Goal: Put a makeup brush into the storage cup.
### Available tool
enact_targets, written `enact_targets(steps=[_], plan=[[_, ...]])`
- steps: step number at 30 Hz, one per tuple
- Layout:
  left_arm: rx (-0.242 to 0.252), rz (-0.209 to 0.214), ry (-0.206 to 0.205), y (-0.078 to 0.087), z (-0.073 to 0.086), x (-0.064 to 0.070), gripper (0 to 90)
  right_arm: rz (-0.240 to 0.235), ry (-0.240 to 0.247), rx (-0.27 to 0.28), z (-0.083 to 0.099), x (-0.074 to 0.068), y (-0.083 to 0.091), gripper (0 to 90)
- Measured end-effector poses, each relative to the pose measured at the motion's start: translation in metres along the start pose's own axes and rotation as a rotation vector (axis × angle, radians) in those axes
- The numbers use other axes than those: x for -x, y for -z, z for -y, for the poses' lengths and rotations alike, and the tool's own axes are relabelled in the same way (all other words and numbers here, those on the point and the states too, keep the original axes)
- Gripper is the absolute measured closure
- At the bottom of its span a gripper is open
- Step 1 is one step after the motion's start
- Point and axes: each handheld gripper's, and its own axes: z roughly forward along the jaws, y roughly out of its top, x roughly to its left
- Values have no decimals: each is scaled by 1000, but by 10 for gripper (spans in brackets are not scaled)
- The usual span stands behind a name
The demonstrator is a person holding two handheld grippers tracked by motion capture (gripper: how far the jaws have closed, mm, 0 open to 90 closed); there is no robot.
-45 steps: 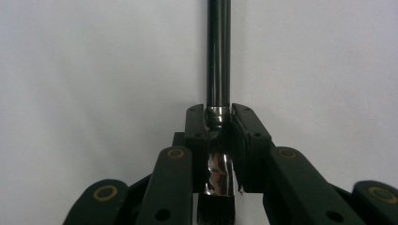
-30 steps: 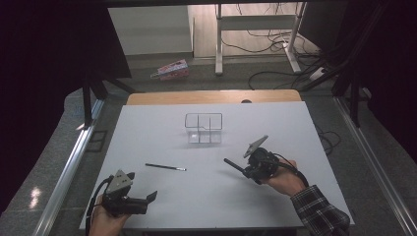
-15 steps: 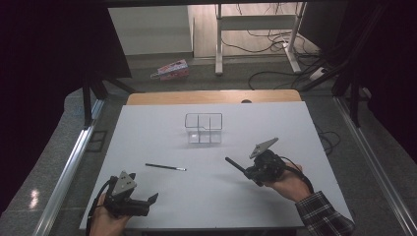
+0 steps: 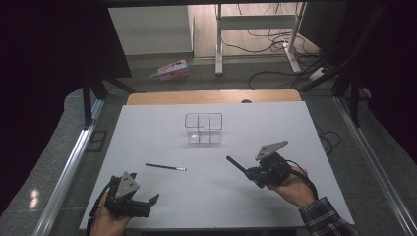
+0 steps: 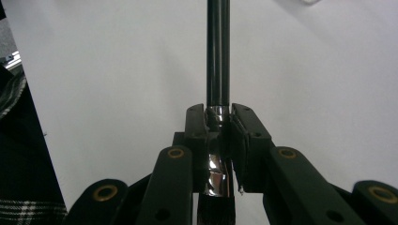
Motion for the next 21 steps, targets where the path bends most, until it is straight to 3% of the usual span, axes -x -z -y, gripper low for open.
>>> enact_targets(steps=[4, 8, 13, 14, 18, 20, 21], plan=[[5, -6, -11, 1, -2, 1, 0, -9, -1, 17, -1, -3, 5, 773], [-14, -23, -48, -1, -6, 3, 0, -17, 4, 3, -1, -4, 5, 773], [-26, -36, -153, -6, -17, 9, 0, -24, -2, 0, -5, -6, 8, 773], [-26, -36, -153, -6, -17, 9, 0, -27, -3, 1, -6, -7, 8, 773], [-51, -37, -251, -12, -30, 16, 0, -39, 6, -4, -9, -9, 8, 773], [-55, -35, -268, -14, -32, 18, 0, -45, 8, -6, -10, -10, 8, 773], [-65, -33, -301, -17, -35, 22, 0, -50, 8, -7, -11, -10, 8, 773]])
